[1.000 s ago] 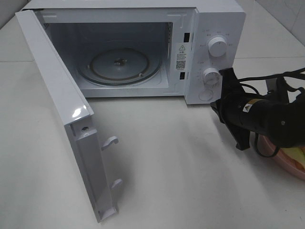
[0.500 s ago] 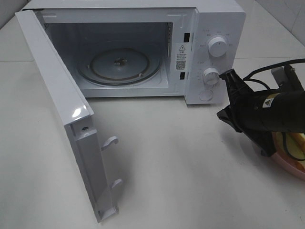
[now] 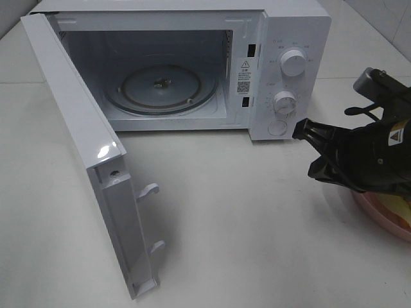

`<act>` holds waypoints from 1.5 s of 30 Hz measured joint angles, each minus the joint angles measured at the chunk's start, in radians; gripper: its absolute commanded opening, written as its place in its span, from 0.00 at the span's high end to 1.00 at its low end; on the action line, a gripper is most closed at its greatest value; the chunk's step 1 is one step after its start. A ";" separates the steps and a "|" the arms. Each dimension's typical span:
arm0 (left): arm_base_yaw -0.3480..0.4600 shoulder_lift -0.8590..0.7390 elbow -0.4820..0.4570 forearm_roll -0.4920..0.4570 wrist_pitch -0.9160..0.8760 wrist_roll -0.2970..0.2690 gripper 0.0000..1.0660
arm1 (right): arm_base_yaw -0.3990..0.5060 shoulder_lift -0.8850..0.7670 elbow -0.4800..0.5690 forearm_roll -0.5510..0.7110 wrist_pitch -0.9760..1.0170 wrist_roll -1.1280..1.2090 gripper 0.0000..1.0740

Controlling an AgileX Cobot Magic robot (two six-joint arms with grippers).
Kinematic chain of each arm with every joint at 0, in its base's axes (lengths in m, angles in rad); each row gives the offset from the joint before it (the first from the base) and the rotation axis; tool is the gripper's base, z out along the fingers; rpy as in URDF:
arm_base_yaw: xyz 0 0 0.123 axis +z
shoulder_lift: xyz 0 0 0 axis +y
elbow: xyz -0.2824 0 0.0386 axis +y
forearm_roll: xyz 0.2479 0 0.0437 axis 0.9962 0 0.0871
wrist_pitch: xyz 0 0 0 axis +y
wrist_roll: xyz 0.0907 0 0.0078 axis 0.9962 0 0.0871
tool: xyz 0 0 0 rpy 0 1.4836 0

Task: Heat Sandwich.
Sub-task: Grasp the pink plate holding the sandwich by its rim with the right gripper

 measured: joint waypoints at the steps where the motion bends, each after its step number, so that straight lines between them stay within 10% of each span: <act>1: 0.000 0.000 0.000 0.000 0.000 0.000 0.05 | 0.000 -0.010 0.000 0.000 0.024 -0.031 0.88; 22: 0.000 0.000 0.000 0.000 0.000 0.000 0.05 | -0.006 -0.029 -0.128 -0.227 0.594 -0.435 0.78; 36: 0.000 0.000 0.000 0.000 0.000 0.000 0.05 | -0.194 -0.004 -0.174 -0.242 0.580 -0.504 0.20; 45: 0.000 0.000 0.000 0.000 0.000 0.000 0.05 | -0.208 0.108 -0.213 -0.240 0.554 -0.513 0.18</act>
